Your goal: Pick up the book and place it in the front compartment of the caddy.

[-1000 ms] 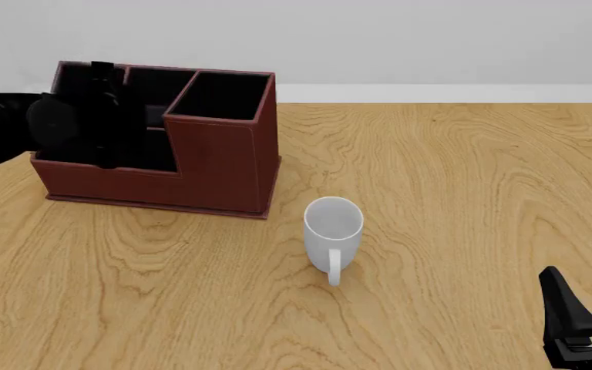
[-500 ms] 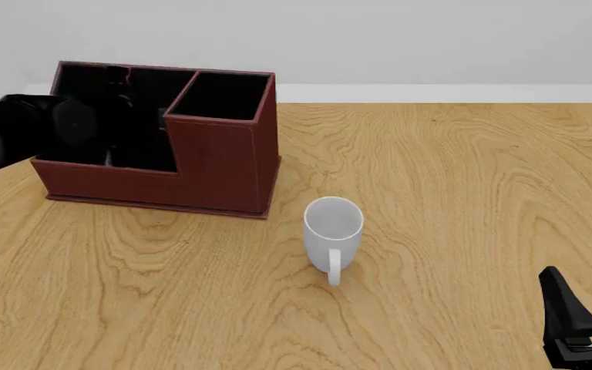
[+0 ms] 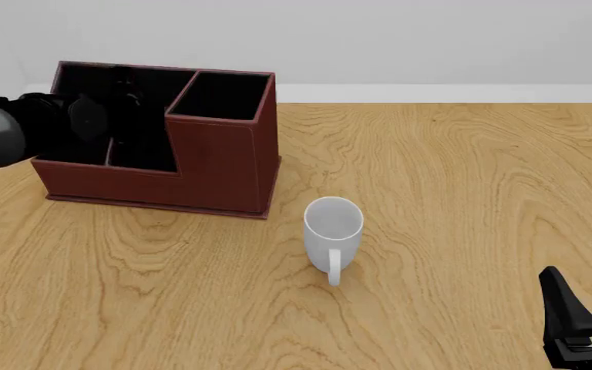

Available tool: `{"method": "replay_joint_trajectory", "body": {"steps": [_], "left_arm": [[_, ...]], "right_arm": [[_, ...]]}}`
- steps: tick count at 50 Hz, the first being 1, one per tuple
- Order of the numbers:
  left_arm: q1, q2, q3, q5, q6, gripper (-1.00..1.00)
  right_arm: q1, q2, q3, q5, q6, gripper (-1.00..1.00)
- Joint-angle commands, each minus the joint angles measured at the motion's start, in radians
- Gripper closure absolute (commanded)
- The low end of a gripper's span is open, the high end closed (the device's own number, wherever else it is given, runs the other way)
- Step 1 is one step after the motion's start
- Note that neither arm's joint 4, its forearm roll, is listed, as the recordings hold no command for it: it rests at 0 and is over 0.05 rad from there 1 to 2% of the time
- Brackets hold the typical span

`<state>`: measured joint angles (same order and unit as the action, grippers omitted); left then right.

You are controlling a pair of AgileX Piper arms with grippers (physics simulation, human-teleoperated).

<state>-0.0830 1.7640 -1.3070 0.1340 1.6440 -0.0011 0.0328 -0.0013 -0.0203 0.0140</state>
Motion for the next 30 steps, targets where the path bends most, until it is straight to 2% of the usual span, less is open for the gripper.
{"method": "replay_joint_trajectory", "body": {"steps": [1, 10, 12, 15, 16, 21, 23, 25, 30], "left_arm": [[-0.003, 0.023, -0.036, -0.042, 0.020, 1.00], [0.000, 0.047, -0.045, -0.091, 0.017, 1.00], [0.017, 0.065, -0.053, -0.124, 0.041, 1.00], [0.013, 0.066, -0.077, -0.132, 0.024, 1.00], [0.019, 0.071, -0.073, -0.142, 0.035, -1.00], [0.026, 0.076, -0.076, -0.184, 0.044, -1.00], [0.041, 0.099, -0.077, -0.250, 0.084, -1.00], [0.036, 0.094, -0.084, -0.248, 0.068, -1.00], [0.038, 0.111, -0.091, -0.335, 0.102, -1.00]], "right_arm": [[0.000, 0.000, 0.000, 0.000, 0.000, -1.00], [0.000, 0.000, 0.000, 0.000, 0.000, -1.00], [0.000, 0.000, 0.000, 0.000, 0.000, -1.00], [0.000, 0.000, 0.000, 0.000, 0.000, -1.00], [0.000, 0.000, 0.000, 0.000, 0.000, -1.00], [0.000, 0.000, 0.000, 0.000, 0.000, -1.00], [0.000, 0.000, 0.000, 0.000, 0.000, -1.00], [0.000, 0.000, 0.000, 0.000, 0.000, -1.00], [0.000, 0.000, 0.000, 0.000, 0.000, -1.00]]}}
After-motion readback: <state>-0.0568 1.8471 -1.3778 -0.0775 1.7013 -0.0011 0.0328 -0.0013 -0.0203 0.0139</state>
